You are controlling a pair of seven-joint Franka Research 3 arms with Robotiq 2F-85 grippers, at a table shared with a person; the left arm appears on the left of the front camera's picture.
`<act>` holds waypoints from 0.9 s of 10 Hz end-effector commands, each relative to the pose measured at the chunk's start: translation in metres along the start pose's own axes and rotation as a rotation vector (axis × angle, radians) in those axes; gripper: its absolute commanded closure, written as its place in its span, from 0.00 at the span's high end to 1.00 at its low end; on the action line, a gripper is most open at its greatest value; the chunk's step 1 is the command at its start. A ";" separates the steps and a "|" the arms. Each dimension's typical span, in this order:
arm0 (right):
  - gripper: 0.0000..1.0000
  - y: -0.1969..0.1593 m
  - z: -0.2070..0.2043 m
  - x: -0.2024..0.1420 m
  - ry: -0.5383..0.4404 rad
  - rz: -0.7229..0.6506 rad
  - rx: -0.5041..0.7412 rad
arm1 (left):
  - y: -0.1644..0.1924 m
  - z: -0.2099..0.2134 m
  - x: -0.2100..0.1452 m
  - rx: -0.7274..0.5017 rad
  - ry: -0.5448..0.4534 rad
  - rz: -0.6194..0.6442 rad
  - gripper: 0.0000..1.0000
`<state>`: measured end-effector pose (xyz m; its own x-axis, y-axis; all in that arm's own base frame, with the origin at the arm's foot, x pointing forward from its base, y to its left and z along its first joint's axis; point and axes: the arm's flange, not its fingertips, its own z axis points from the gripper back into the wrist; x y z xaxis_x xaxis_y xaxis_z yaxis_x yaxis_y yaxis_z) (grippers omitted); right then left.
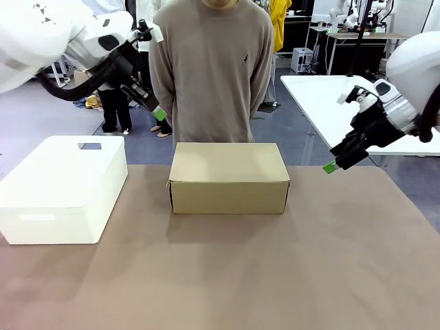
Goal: Pack the shoes into the box.
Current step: Press down on the lid of the Shoes Box.
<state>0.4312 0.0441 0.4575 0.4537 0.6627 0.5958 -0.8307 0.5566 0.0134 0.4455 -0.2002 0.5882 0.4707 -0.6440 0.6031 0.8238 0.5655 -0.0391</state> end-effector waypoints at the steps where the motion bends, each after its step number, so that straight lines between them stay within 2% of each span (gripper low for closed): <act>1: 1.00 0.031 0.020 0.003 0.050 -0.061 -0.060 | 0.006 -0.006 0.024 -0.039 -0.015 0.073 0.00; 5: 1.00 0.070 0.053 -0.006 0.026 -0.046 -0.126 | 0.021 -0.052 0.048 -0.129 0.009 0.131 0.00; 9: 1.00 0.094 0.079 -0.007 0.015 -0.028 -0.193 | 0.039 -0.095 0.045 -0.108 0.023 0.169 0.00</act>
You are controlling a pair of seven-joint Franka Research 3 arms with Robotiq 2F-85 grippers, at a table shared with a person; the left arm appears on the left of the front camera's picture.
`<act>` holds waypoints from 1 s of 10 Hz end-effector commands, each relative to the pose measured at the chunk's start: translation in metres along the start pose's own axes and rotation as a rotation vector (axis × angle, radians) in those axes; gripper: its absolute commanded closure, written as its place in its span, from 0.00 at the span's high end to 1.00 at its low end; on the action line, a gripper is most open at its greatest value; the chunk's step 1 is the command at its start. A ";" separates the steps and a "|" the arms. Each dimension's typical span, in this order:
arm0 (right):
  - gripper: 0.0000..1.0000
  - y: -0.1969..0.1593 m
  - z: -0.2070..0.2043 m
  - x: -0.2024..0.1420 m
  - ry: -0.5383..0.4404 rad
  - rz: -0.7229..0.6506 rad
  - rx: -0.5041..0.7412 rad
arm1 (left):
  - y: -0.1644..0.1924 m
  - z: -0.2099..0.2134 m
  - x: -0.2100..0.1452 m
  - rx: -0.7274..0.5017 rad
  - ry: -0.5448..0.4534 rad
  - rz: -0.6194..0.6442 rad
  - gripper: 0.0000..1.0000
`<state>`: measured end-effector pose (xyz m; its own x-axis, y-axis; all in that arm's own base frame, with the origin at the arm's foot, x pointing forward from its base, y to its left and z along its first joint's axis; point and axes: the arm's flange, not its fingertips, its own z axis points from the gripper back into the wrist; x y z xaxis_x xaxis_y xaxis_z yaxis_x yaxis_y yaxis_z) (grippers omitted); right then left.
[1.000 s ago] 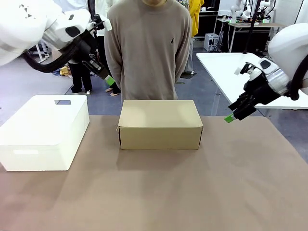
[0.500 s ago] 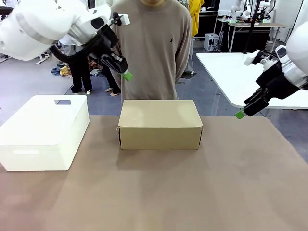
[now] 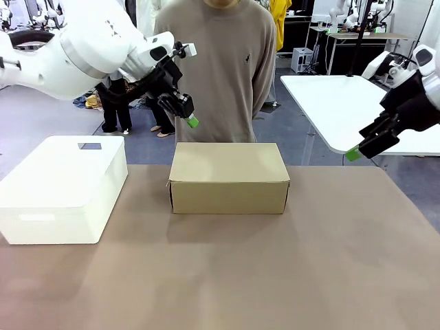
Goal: Pack the shoes into the box.
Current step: Press down on the lid of the Shoes Box.
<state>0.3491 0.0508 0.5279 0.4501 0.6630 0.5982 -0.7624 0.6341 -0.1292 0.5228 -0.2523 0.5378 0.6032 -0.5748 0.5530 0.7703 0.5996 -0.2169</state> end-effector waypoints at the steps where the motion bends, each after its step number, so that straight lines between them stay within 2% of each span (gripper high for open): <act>1: 1.00 0.025 0.010 -0.015 0.020 -0.024 -0.023 | 0.005 -0.014 0.008 0.024 0.002 0.012 0.00; 3: 1.00 0.029 0.015 -0.015 0.029 -0.015 -0.024 | 0.008 -0.031 0.014 0.045 0.046 -0.011 0.00; 4: 1.00 0.031 0.016 -0.016 0.017 -0.004 -0.022 | 0.002 -0.030 0.014 0.037 0.061 -0.069 0.00; 5: 1.00 0.009 0.016 0.002 0.006 0.013 -0.019 | 0.007 -0.031 0.004 0.018 0.023 -0.013 0.00; 8: 1.00 0.009 0.016 0.002 0.006 0.013 -0.019 | 0.007 -0.031 0.004 0.018 0.023 -0.013 0.00; 10: 1.00 0.009 0.016 0.002 0.006 0.013 -0.019 | 0.008 -0.043 0.018 0.048 0.047 -0.045 0.00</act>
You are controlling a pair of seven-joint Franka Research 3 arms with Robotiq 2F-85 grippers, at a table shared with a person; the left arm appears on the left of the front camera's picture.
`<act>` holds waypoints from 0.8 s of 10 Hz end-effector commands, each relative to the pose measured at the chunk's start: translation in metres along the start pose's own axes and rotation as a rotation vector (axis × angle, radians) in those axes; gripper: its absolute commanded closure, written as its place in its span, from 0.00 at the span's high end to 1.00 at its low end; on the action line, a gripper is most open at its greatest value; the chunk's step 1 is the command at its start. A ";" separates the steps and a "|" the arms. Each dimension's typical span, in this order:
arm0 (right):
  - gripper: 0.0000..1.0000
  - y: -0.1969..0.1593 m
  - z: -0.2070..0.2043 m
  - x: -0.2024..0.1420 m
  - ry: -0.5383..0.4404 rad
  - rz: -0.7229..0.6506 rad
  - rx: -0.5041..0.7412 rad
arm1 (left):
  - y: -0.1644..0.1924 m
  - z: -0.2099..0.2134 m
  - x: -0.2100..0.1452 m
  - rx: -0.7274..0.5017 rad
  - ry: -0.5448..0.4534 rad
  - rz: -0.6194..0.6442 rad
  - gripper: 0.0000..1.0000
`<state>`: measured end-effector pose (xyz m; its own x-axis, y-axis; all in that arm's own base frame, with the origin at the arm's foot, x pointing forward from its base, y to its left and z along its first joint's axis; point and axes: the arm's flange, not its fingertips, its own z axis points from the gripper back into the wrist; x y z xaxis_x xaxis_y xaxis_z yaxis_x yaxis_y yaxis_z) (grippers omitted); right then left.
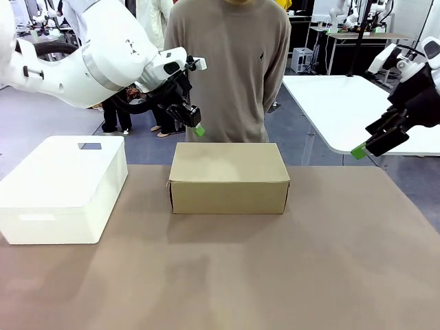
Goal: Pack the shoes into the box.
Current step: Press down on the lid of the Shoes Box.
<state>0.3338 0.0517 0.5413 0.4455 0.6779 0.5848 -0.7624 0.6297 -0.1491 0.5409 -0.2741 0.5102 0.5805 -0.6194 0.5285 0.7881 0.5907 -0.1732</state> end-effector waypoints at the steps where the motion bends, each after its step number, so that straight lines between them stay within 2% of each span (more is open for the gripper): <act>1: 1.00 -0.002 -0.001 0.001 -0.008 -0.001 -0.005 | 0.004 -0.012 0.024 0.051 0.023 -0.012 0.00; 4: 1.00 -0.002 -0.001 0.001 -0.008 -0.001 -0.005 | 0.010 -0.035 0.062 0.077 0.099 -0.015 0.00; 8: 1.00 -0.002 -0.001 0.001 -0.008 -0.001 -0.005 | 0.018 -0.071 0.080 0.085 0.125 0.006 0.00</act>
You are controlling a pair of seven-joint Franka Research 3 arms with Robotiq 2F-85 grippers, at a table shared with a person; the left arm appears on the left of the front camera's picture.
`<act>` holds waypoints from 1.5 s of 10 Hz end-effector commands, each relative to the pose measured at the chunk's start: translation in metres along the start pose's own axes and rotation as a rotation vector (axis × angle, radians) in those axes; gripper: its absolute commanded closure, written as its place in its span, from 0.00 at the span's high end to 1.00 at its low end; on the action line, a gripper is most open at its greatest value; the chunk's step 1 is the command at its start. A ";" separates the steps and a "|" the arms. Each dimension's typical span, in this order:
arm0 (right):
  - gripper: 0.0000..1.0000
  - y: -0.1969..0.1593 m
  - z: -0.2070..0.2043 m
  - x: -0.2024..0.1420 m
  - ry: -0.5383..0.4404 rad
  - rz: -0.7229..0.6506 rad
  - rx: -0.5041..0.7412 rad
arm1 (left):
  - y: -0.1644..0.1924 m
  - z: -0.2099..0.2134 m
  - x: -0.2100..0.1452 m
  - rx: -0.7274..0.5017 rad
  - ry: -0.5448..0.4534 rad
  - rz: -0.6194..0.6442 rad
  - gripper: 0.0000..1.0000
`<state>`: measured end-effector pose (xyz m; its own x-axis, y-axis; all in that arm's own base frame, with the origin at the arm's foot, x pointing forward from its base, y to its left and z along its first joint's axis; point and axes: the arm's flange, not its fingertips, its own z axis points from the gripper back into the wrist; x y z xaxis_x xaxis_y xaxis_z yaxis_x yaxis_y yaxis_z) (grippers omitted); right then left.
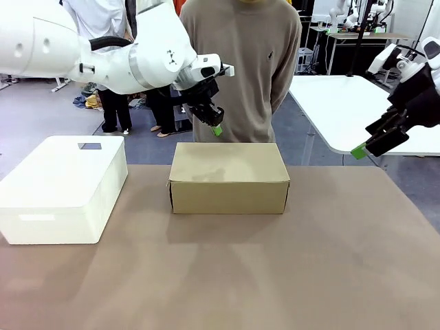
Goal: Pack the shoes into the box.
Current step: Press down on the lid of the Shoes Box.
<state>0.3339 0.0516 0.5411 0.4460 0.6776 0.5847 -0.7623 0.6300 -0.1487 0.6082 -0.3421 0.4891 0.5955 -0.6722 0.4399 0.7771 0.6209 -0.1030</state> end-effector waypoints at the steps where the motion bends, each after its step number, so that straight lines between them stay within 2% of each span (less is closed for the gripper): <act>1: 1.00 -0.001 -0.001 0.001 -0.008 -0.001 -0.005 | 0.003 -0.012 0.013 0.010 0.031 0.020 0.00; 12: 1.00 -0.001 -0.001 0.001 -0.008 -0.001 -0.005 | 0.029 -0.091 0.007 0.016 0.101 0.104 0.00; 13: 1.00 -0.001 -0.001 0.001 -0.008 -0.001 -0.005 | 0.026 -0.081 0.007 0.005 0.089 0.106 0.00; 15: 1.00 -0.001 -0.001 0.001 -0.008 -0.001 -0.005 | 0.007 -0.032 0.001 0.052 0.031 0.083 0.00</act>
<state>0.3340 0.0516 0.5409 0.4462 0.6777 0.5845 -0.7624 0.6299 -0.1483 0.6438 -0.3617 0.4411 0.6647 -0.6391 0.3868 0.7257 0.6754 -0.1311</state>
